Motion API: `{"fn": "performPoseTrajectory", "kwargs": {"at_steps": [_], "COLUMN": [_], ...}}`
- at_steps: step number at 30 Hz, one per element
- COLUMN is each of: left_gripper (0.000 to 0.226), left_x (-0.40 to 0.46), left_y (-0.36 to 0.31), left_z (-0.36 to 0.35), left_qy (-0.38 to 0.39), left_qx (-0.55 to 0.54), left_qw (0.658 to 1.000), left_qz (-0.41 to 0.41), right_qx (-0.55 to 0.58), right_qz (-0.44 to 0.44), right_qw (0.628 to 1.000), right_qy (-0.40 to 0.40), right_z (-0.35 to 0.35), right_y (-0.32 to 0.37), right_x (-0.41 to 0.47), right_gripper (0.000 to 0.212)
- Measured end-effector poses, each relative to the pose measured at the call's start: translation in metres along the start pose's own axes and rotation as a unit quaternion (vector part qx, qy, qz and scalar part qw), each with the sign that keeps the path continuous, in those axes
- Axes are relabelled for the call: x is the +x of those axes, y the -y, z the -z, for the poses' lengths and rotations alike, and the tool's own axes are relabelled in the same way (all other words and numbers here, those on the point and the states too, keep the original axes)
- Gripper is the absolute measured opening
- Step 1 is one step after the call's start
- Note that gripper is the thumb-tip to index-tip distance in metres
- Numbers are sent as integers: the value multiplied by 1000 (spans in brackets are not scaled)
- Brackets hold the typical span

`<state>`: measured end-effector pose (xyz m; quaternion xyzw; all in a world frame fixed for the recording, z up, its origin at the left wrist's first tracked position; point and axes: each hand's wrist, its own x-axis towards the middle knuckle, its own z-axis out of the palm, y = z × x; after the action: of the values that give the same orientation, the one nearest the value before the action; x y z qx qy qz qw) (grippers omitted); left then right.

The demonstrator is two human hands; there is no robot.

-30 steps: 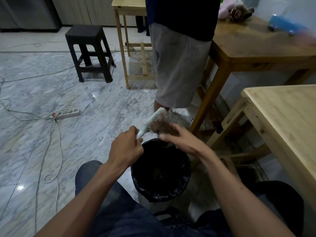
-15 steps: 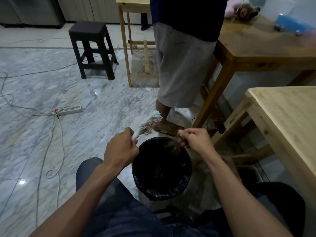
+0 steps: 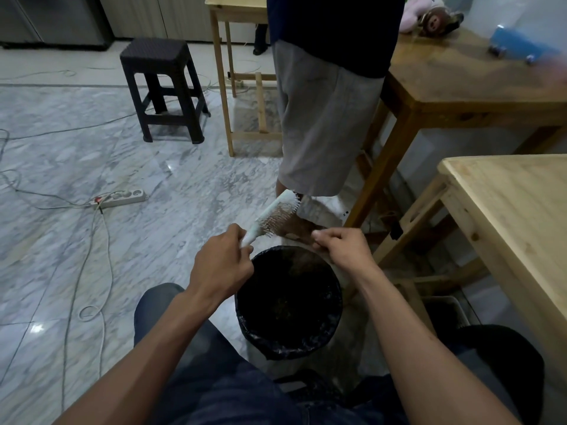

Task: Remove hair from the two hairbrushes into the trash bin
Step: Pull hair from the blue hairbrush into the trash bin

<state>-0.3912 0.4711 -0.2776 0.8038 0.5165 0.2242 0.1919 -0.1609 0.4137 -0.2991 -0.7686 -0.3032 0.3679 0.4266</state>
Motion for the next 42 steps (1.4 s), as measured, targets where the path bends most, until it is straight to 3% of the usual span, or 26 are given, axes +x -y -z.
{"fn": "performPoseTrajectory", "kwargs": {"at_steps": [6,10,12,14,19,23,27,31,34,38,40,42], "left_gripper": [13,14,14,16,17,18,19,21,21,21,22,22], "left_x": [6,3,2,2,7,7,5,6,5,2,0,-2], "left_y": [6,1,-3,-7,-11,-10,-10,-11,-11,-13,-15,-16], "left_z": [7,-1,-6,-9,-6,-2,-6,-2,0,-3,-6,-8], "left_qy": [-8,18,28,37,36,47,52,58,62,66,71,76], "left_qx": [-8,-1,-5,-6,-2,15,-5,5,8,3,0,0], "left_qw": [1000,1000,1000,999,999,999,999,998,998,998,997,997], "left_qz": [4,-6,-12,-19,-10,2,14,1,-6,-10,-9,-9], "right_qx": [-80,-24,49,43,36,-41,-190,-221,-130,10,13,38], "right_qz": [-86,-40,-15,9,27,-28,-50,-64,-80,-84,-50,-14], "right_qw": [992,995,990,985,991,994,975,955,957,952,959,973], "right_qy": [44,90,133,169,125,99,100,190,247,293,280,229], "right_z": [11,8,5,0,-6,-1,4,10,8,6,2,-3], "right_y": [-26,-1,13,19,9,-6,-13,-2,5,6,3,-1], "right_x": [-10,-16,-16,-14,-9,-7,-7,-9,-10,-11,-12,-12], "right_gripper": [24,47,42,48,15,16,17,17,31,23,28,17]}}
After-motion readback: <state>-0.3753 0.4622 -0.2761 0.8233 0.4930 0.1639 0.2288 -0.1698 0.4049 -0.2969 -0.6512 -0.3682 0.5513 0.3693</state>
